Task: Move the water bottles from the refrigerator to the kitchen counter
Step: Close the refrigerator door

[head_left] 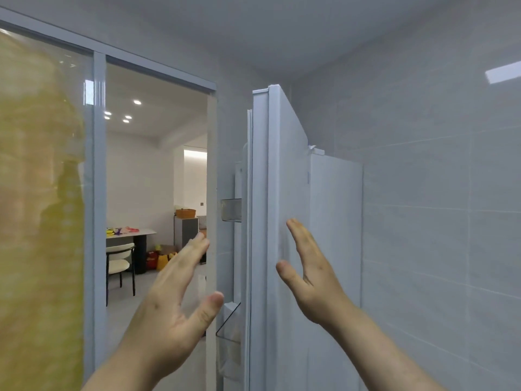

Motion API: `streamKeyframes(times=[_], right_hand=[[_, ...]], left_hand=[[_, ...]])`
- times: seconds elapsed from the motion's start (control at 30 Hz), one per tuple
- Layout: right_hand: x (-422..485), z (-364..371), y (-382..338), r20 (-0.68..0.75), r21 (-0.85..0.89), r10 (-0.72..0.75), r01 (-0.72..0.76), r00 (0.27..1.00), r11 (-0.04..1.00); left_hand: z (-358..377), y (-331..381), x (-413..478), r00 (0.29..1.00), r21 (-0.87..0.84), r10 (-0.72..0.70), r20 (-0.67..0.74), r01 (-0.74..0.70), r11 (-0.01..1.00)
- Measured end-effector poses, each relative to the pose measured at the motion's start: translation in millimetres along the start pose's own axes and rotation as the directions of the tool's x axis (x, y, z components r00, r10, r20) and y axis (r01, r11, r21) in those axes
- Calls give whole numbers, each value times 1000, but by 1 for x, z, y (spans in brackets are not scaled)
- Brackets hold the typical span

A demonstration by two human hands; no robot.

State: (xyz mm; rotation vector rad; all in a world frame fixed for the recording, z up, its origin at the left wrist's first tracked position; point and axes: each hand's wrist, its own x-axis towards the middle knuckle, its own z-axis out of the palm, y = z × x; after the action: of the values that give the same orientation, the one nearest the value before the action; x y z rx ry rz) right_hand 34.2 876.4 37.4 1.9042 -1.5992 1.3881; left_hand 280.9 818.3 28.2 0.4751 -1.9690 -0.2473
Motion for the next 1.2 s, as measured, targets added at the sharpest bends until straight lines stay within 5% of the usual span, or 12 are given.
streamKeyframes(times=[0.17, 0.47, 0.77, 1.0, 1.2], right_hand=[[56, 18, 32, -137, 119, -17, 34, 990, 992], [98, 63, 36, -161, -179, -187, 157, 969, 971], [149, 153, 22, -206, -291, -207, 143, 956, 946], [197, 217, 35, -205, -493, -238, 109, 949, 863], [233, 248, 67, -155, -652, -89, -34, 984, 758]], left_hand=[[6, -66, 22, 999, 67, -2, 41, -1, 998], [-30, -154, 50, 996, 206, 88, -18, -83, 975], [-56, -230, 106, 984, 93, 173, -36, -169, 981], [-12, -287, 150, 888, -47, 402, 223, -402, 915], [11, -348, 179, 891, 45, 378, 251, -400, 915]])
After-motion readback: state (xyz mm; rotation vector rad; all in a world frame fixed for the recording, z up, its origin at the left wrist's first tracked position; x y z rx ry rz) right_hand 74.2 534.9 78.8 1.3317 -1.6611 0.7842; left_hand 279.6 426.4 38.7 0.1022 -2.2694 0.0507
